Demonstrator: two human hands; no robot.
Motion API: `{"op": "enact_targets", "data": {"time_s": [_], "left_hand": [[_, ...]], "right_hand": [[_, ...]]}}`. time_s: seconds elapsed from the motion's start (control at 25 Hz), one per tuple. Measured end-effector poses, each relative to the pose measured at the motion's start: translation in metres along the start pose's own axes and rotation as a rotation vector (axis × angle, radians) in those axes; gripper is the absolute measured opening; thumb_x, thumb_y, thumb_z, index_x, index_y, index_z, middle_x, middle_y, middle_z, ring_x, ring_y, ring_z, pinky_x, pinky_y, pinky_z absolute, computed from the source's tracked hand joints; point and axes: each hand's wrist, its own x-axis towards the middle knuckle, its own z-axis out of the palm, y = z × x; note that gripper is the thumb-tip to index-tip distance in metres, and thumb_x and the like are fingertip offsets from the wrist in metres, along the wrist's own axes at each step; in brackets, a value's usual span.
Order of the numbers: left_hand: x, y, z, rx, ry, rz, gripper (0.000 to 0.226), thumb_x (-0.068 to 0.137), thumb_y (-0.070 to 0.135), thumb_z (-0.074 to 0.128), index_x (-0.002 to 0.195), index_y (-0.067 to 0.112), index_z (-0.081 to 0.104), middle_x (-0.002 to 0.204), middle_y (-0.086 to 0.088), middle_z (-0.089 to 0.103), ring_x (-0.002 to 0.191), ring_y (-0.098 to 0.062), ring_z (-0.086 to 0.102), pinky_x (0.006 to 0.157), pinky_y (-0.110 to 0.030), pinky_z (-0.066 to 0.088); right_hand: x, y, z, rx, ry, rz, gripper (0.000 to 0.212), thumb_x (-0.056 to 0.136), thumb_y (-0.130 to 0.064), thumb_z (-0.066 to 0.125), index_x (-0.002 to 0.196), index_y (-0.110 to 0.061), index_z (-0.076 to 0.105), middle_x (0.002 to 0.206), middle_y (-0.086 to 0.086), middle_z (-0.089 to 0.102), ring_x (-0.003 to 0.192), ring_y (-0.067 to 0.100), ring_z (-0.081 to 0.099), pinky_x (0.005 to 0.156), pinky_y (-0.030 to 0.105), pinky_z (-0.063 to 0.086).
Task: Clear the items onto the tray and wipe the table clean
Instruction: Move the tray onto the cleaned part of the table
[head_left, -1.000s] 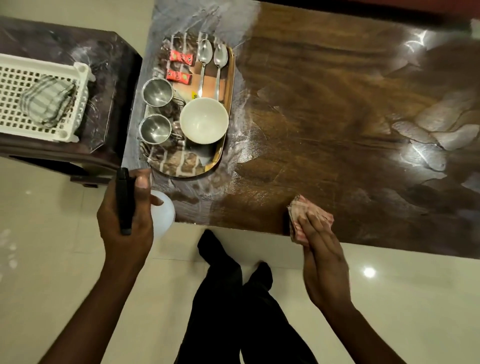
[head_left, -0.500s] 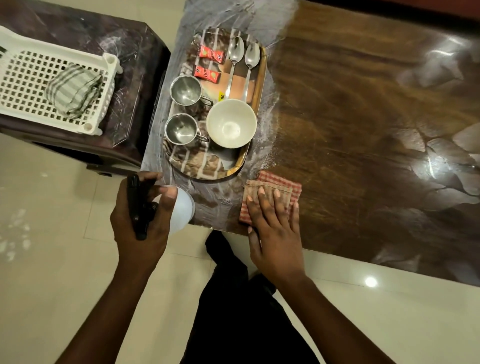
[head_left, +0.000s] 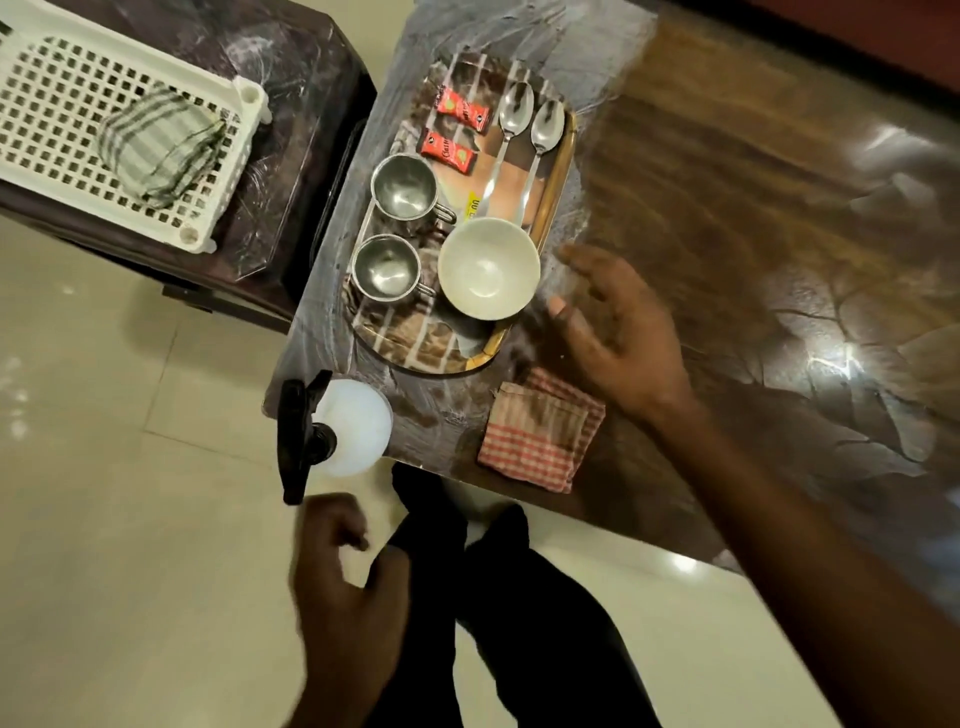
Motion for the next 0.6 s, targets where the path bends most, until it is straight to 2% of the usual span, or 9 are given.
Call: {"op": "enact_targets", "data": {"time_s": [0.04,0.12,0.16,0.24,0.32,0.4,0.48,0.6], "left_hand": [[-0.007,0.009,0.014,-0.063,-0.092,-0.076,0.025,0.075,0.02,0.062,0.096,0.031,0.056,0.091,0.005,0.063,0.082,-0.018,0.063,0.077,-0.042,0.054],[-0.001,0.024,0.045,-0.205,-0.185,-0.238,0.025,0.093,0.019,0.069,0.112,0.036,0.066,0.108,0.011,0.074,0.101,-0.008,0.073,0.086,-0.029,0.061],[0.011,0.029,0.062,-0.271,-0.138,-0.322,0.03,0.1,0.015,0.069,0.121,0.037,0.066,0.119,0.012,0.074,0.113,-0.009,0.072,0.094,-0.029,0.06],[0.04,0.041,0.092,-0.474,0.044,-0.512,0.033,0.106,0.009,0.06,0.133,0.028,0.061,0.131,0.005,0.07,0.127,-0.022,0.067,0.105,-0.037,0.054],[0.063,0.049,0.112,-0.657,0.162,-0.642,0.034,0.109,0.006,0.053,0.14,0.021,0.054,0.133,-0.004,0.065,0.126,-0.028,0.064,0.104,-0.038,0.051],[0.082,0.052,0.125,-0.739,0.232,-0.684,0.035,0.11,0.006,0.05,0.144,0.012,0.051,0.131,-0.011,0.063,0.115,-0.026,0.065,0.106,-0.041,0.053],[0.099,0.051,0.132,-0.756,0.297,-0.686,0.038,0.111,0.01,0.048,0.149,0.012,0.051,0.135,-0.012,0.067,0.114,-0.023,0.069,0.108,-0.042,0.056],[0.119,0.047,0.141,-0.746,0.407,-0.673,0.034,0.11,0.008,0.049,0.142,0.018,0.056,0.132,-0.004,0.073,0.116,-0.019,0.074,0.09,-0.031,0.063]], "right_hand": [[0.022,-0.003,-0.01,0.034,0.043,-0.005,0.05,0.106,-0.041,0.057,0.153,-0.023,0.056,0.154,0.002,0.059,0.139,0.019,0.058,0.109,0.05,0.057],[0.068,-0.008,-0.025,0.094,0.109,0.012,0.046,0.107,-0.035,0.06,0.149,-0.019,0.059,0.143,0.002,0.065,0.127,0.013,0.065,0.104,0.039,0.06],[0.093,-0.01,-0.031,0.112,0.127,0.023,0.044,0.107,-0.033,0.061,0.148,-0.018,0.06,0.139,-0.001,0.067,0.123,0.009,0.066,0.103,0.031,0.059],[0.14,-0.015,-0.039,0.112,0.107,0.05,0.041,0.108,-0.03,0.06,0.147,-0.018,0.061,0.13,-0.006,0.069,0.116,0.0,0.066,0.1,0.019,0.057],[0.181,-0.017,-0.043,0.094,0.066,0.088,0.039,0.109,-0.026,0.059,0.146,-0.016,0.062,0.124,-0.007,0.068,0.108,-0.004,0.066,0.099,0.015,0.056],[0.218,-0.02,-0.045,0.053,0.009,0.103,0.037,0.109,-0.022,0.058,0.145,-0.015,0.064,0.122,-0.005,0.068,0.099,-0.007,0.066,0.096,0.016,0.057],[0.249,-0.022,-0.043,-0.014,-0.058,0.102,0.036,0.109,-0.021,0.058,0.143,-0.016,0.066,0.128,-0.002,0.07,0.101,0.0,0.069,0.096,0.024,0.06],[0.28,-0.023,-0.034,-0.014,-0.177,0.125,0.034,0.108,-0.017,0.06,0.14,-0.012,0.067,0.129,0.01,0.073,0.101,0.014,0.07,0.093,0.036,0.062]]}}
